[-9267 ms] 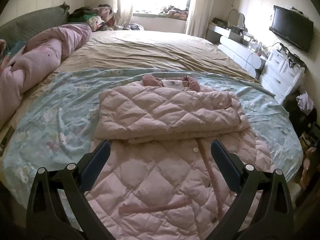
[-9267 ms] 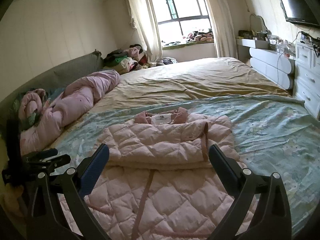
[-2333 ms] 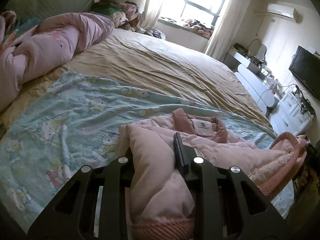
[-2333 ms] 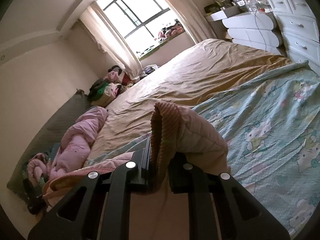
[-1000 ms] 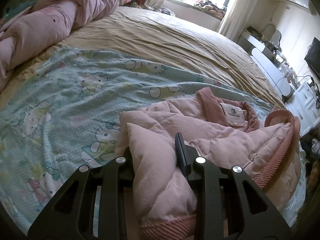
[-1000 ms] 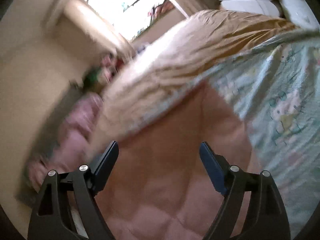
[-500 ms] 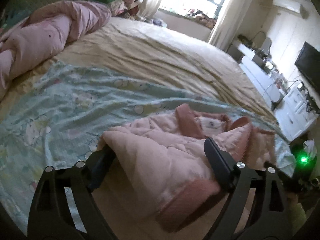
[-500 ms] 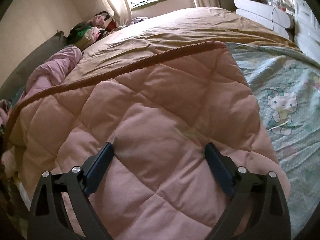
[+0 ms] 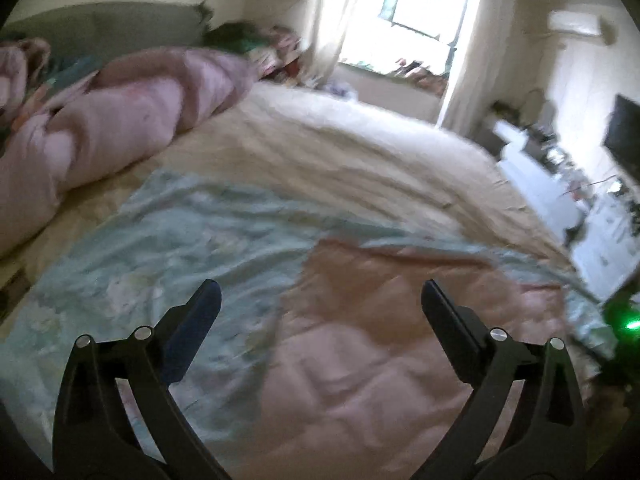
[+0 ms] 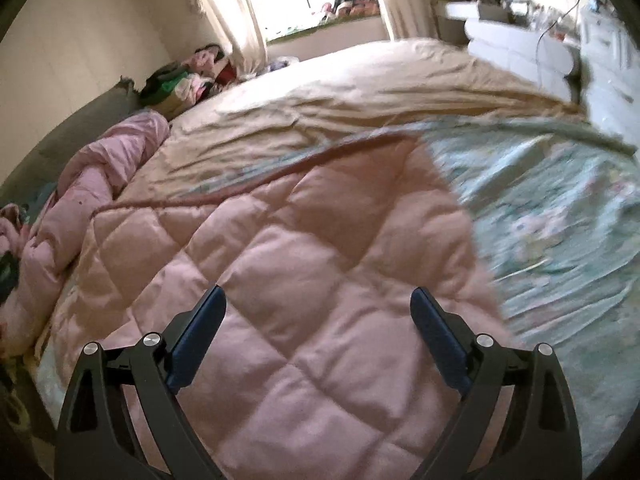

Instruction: Fold large clothes

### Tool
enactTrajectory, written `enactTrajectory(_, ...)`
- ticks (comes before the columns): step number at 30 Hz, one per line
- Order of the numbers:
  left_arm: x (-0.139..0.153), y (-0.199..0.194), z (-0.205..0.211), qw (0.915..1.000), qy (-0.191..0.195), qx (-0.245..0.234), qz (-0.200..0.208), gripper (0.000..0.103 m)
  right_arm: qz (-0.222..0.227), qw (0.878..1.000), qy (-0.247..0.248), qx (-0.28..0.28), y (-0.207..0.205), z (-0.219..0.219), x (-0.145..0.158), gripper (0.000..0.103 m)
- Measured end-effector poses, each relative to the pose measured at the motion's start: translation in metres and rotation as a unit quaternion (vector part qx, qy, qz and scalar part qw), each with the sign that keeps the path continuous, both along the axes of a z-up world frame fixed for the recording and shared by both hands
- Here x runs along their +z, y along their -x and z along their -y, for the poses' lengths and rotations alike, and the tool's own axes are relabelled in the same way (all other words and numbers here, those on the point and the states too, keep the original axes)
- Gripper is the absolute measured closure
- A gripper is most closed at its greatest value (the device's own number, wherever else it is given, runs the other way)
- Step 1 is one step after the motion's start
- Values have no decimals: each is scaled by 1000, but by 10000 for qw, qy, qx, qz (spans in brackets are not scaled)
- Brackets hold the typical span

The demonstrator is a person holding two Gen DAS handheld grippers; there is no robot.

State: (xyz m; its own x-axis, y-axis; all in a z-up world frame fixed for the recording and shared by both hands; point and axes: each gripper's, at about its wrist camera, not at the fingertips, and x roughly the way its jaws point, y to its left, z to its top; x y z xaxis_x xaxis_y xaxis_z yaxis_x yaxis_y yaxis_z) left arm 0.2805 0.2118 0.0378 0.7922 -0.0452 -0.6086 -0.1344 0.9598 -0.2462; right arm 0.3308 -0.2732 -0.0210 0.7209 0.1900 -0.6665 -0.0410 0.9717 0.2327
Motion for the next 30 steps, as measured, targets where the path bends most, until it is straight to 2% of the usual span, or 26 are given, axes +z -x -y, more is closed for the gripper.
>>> enactTrajectory(3,-42,-6,-12,9985,103,68,-526,9,113,9994,224,-221,6,18,6,10)
enactTrajectory(6,-79,-8,-18,9958,236,21,-887,9,57,9986,302,-437,7,35,4,10)
enactTrajectory(11,-112,-5,-24,9918,777,-229,-985,9,-173,9984,123,-531,5,57,-13,10)
enactTrajectory(13,-114,-4,-19,9926,758,-294,-901,10,-283,9984,-36,-479,2,61,-24,10)
enactTrajectory(14,-114,-4,-16,9930,720,-312,-878,15,-326,9984,-92,-457,1,62,-29,10)
enactTrajectory(15,-115,-3,-13,9929,738,-375,-851,21,-363,9983,-147,-420,0,63,-33,13)
enactTrajectory(16,-114,-3,-10,9925,779,-443,-828,39,-379,9983,-196,-397,0,61,-35,20)
enactTrajectory(17,-113,-3,-5,9919,817,-578,-783,62,-387,9982,-334,-318,1,61,-40,39)
enactTrajectory(18,-112,-4,1,9920,761,-653,-772,67,-354,9982,-365,-322,1,59,-41,50)
enactTrajectory(19,-107,-3,10,9939,446,-671,-753,77,-225,9985,-355,-362,4,58,-40,57)
enactTrajectory(20,-103,-3,18,9945,197,-737,-725,86,-92,9987,-409,-298,8,58,-37,73)
enactTrajectory(21,-98,-4,23,9945,18,-791,-693,88,-25,9988,-411,-268,11,56,-34,80)
enactTrajectory(23,-82,-9,25,9951,-116,-787,-585,91,80,9992,-262,-299,16,51,-24,85)
enactTrajectory(26,-59,-20,24,9963,-161,-736,-403,91,394,9985,-144,-363,16,47,4,86)
enactTrajectory(28,-46,-30,24,9969,-204,-697,-317,91,606,9971,-227,-398,6,46,25,86)
enactTrajectory(30,-39,-41,26,9970,-239,-657,-328,90,708,9964,-48,-469,-9,39,36,86)
